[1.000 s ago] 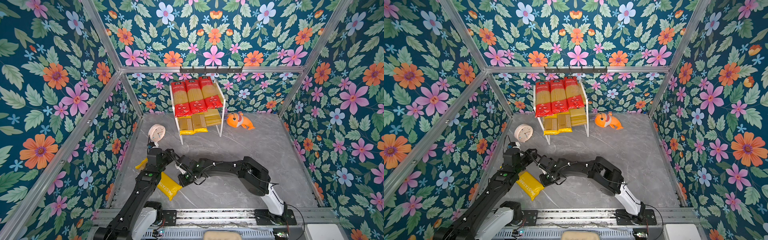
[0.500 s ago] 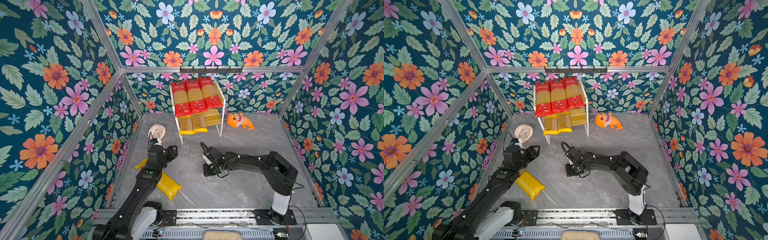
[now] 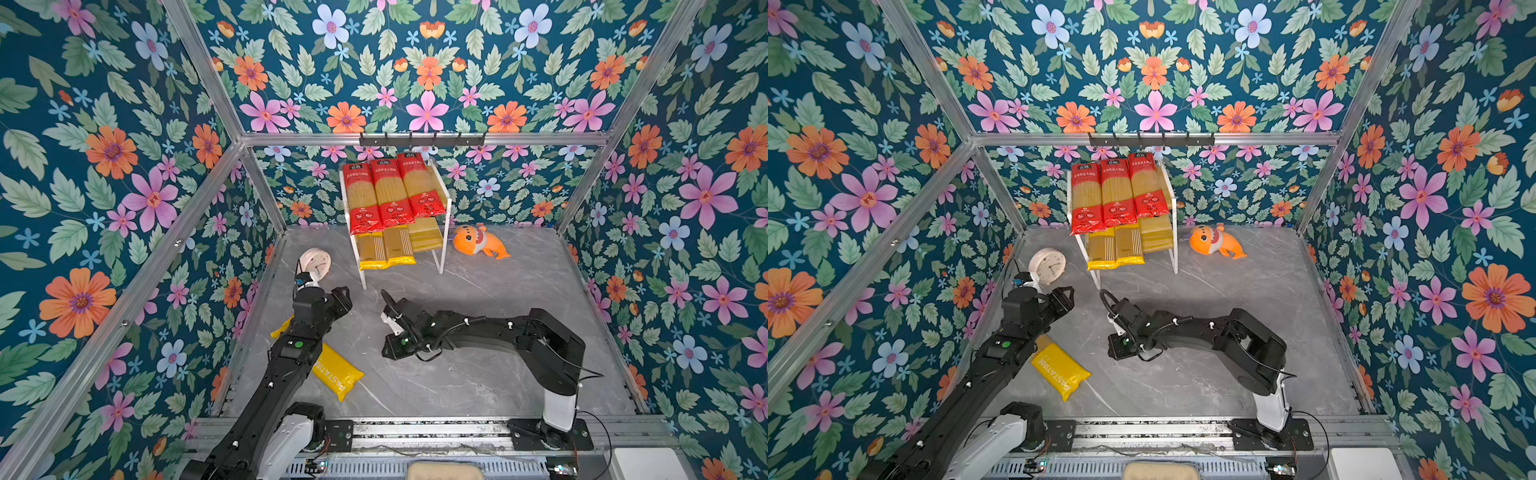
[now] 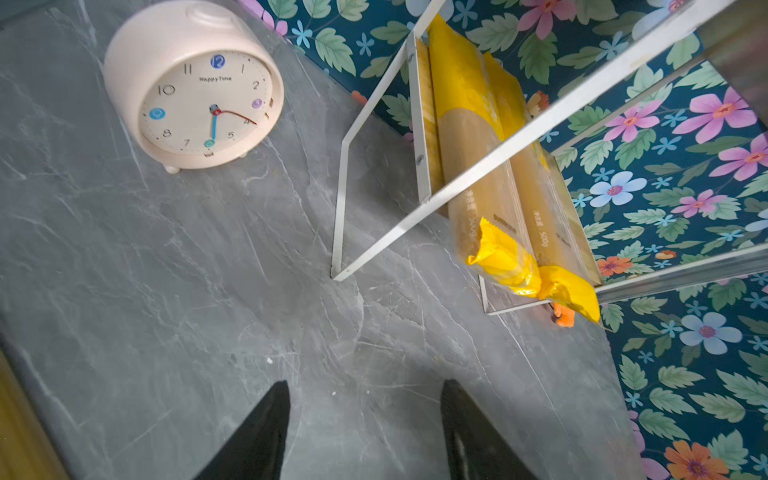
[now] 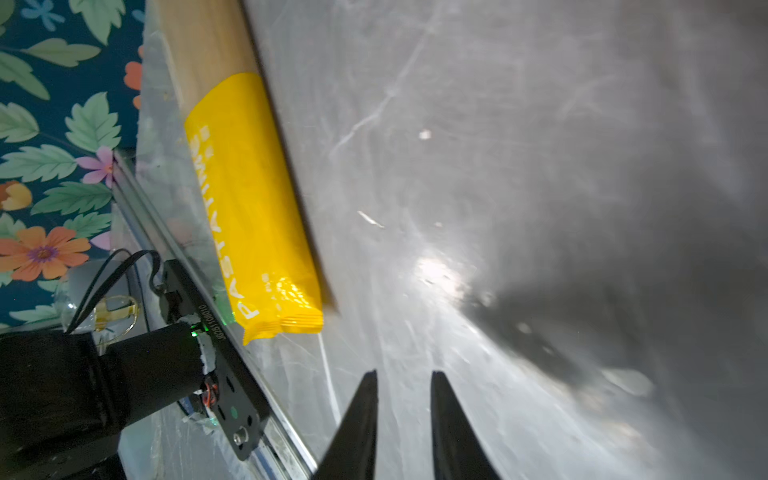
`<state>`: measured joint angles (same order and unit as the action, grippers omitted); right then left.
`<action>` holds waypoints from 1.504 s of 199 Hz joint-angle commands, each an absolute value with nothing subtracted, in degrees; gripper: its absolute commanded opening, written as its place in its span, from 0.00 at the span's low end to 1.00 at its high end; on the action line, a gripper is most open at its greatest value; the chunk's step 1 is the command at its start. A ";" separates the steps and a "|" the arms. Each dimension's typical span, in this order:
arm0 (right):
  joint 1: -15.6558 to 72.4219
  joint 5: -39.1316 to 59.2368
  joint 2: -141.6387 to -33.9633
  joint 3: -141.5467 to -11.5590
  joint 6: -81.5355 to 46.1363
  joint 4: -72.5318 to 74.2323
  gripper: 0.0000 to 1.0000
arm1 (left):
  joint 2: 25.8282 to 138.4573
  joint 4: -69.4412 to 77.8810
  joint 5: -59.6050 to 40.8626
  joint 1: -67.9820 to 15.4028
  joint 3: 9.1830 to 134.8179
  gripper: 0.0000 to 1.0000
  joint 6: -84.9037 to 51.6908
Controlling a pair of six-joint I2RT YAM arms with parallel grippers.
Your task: Place and organize the pasta boxes and bags onto the shelf
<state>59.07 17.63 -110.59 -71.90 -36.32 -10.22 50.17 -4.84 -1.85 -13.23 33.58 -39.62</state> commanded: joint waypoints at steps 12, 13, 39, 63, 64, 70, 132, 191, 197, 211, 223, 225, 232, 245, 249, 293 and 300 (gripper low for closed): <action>61.61 20.27 -115.14 -77.23 -37.07 -7.71 0.44 | 49.23 -5.97 1.41 -13.19 34.10 0.61 -38.68; 61.70 20.28 -115.31 -77.42 -37.08 -7.72 0.44 | 49.18 -5.89 1.41 -13.14 34.06 0.61 -38.77; 62.79 21.33 -120.56 -83.35 -35.75 -10.64 0.51 | 49.03 -5.36 -0.33 -13.22 33.92 0.61 -40.10; 64.10 20.86 -124.94 -88.87 -33.73 -14.32 0.51 | 48.60 -4.92 -0.48 -13.27 33.42 0.60 -40.88; 64.13 20.76 -125.14 -89.13 -33.69 -14.59 0.51 | 48.60 -4.92 -0.55 -13.27 33.41 0.60 -40.92; 64.50 20.27 -126.25 -90.63 -33.30 -16.07 0.51 | 48.66 -5.01 -0.52 -13.27 33.56 0.60 -40.93; 66.47 14.67 -131.99 -98.39 -30.43 -25.91 0.41 | 50.19 -2.66 -1.23 -13.27 33.69 0.61 -39.04; 63.24 12.27 -127.91 -90.88 -32.89 -21.68 0.12 | 56.56 4.13 -3.77 -13.22 33.88 0.61 -37.89; 62.52 13.64 -127.39 -89.55 -33.84 -20.21 0.11 | 57.12 5.58 -3.60 -13.27 33.18 0.61 -37.99; 60.79 16.52 -125.76 -85.81 -36.29 -15.70 0.09 | 58.57 7.09 -3.38 -13.19 32.81 0.61 -38.67; 59.35 17.72 -123.78 -82.54 -37.92 -11.77 0.07 | 59.99 7.29 -4.28 -13.27 33.66 0.61 -38.77; 59.16 17.68 -123.41 -81.96 -38.02 -11.29 0.06 | 60.26 7.29 -4.47 -13.27 33.84 0.61 -38.76; 58.38 17.73 -122.17 -80.07 -38.54 -9.96 0.06 | 60.91 7.43 -5.08 -13.26 34.33 0.61 -39.40; 56.88 17.32 -119.47 -75.64 -39.28 -7.76 0.04 | 61.67 7.98 -5.96 -13.49 34.58 0.61 -39.90; 56.27 17.24 -118.46 -74.07 -39.64 -7.12 0.04 | 61.70 8.06 -5.87 -13.59 34.40 0.61 -40.08; 50.27 17.59 -106.05 -57.98 -40.76 -4.02 0.02 | 60.97 8.97 -3.78 -15.51 30.86 0.60 -42.15; 50.05 18.47 -105.01 -57.05 -40.40 -4.55 0.03 | 60.76 9.00 -3.08 -16.25 30.03 0.60 -42.64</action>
